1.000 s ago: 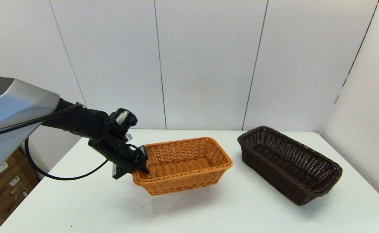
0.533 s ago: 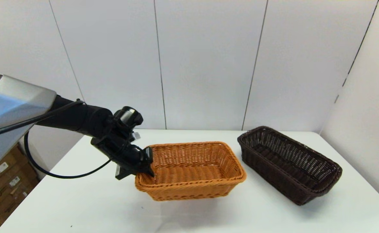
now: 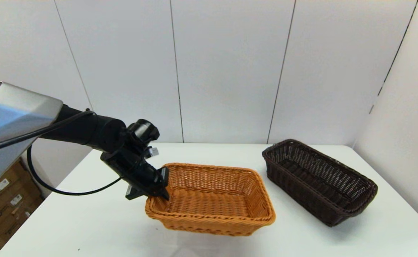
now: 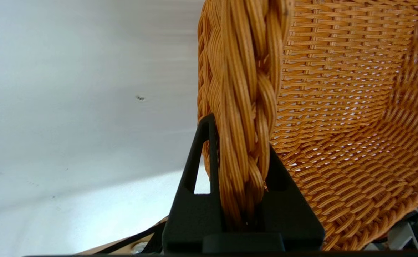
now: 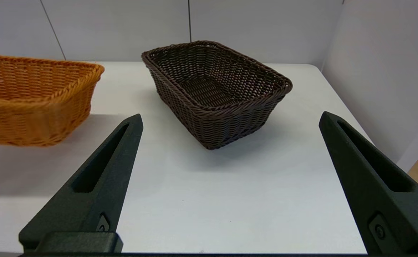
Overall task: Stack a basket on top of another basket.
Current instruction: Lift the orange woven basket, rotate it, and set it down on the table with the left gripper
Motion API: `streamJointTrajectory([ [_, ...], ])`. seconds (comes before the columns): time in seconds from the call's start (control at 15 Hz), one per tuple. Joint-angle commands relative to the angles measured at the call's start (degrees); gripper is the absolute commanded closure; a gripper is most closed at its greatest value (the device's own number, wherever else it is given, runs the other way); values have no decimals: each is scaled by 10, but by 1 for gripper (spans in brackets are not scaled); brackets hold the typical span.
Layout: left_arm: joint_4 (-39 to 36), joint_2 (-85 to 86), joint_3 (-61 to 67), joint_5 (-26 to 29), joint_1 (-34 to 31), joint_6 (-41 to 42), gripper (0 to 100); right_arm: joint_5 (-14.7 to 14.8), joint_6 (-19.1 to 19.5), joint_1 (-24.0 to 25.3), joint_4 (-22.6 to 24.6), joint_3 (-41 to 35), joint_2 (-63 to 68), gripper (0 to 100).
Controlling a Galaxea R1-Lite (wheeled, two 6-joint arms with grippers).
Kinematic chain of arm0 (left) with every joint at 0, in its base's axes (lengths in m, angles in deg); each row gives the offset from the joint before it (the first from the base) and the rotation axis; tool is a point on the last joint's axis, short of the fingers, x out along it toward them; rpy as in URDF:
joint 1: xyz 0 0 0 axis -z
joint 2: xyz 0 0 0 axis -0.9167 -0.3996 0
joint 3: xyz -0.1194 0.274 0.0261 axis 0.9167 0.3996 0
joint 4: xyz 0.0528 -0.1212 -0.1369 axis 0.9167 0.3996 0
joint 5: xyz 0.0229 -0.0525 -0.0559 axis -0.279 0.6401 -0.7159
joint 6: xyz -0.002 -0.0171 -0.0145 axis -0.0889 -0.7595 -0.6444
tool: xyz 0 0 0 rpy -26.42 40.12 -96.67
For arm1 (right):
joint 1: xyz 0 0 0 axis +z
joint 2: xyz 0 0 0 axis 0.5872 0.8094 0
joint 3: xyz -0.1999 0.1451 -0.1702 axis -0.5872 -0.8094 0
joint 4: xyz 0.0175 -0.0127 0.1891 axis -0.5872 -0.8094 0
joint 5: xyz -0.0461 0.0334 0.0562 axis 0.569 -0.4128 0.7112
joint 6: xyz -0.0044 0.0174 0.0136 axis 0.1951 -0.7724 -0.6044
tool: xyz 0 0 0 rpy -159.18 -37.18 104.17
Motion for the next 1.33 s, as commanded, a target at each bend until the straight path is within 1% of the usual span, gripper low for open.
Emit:
streamJointTrajectory([
  [0.07,2,-4,-3,-3,1,-1,100,0,-1,0,0,0,1,0],
  [1.33,-3,-10,2,-22,12,3,100,0,-1,0,0,0,1,0],
])
